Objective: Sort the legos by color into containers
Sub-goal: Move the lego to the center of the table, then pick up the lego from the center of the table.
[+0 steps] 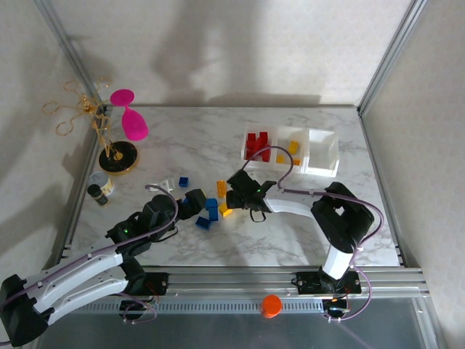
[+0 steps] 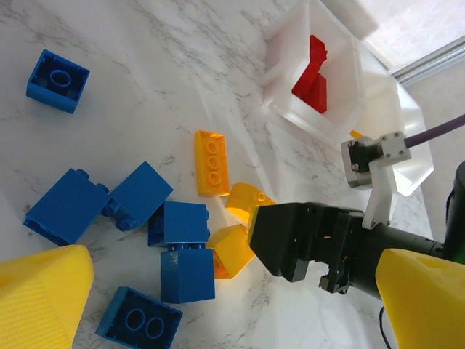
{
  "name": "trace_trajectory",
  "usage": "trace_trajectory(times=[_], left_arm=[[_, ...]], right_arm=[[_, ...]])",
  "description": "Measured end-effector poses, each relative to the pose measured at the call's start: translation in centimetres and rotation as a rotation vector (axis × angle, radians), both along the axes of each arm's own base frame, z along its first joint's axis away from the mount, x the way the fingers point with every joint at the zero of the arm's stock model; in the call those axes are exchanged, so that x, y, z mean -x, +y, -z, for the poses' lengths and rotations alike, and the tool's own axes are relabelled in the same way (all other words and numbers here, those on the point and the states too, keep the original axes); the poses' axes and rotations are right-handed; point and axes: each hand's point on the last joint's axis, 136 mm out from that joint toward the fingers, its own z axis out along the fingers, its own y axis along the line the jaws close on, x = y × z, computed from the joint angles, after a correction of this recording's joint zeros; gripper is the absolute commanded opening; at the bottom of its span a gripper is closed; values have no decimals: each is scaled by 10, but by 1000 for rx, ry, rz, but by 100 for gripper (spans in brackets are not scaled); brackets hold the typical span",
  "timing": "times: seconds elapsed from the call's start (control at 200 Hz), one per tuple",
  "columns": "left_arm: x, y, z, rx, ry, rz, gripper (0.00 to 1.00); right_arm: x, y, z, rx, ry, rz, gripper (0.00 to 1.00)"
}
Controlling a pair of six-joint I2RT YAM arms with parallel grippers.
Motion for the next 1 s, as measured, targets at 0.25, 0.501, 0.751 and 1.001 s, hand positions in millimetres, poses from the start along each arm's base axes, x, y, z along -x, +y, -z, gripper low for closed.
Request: trace_trajectory(times=[0.25, 0.501, 0.751, 1.001], left_arm=[[0, 0, 2, -5, 4, 0, 100], [0, 1, 1, -4, 1, -3, 100], [-2, 3, 1, -10, -4, -17, 99], [-1, 6, -4, -5, -16, -27, 100]], right_arm=[[-25, -7, 0, 9, -4, 47, 76], [-35, -37, -3, 54, -6, 97, 74], [-27, -27, -2, 65, 4, -21, 78], [-21, -29, 2, 90, 18, -53, 80]])
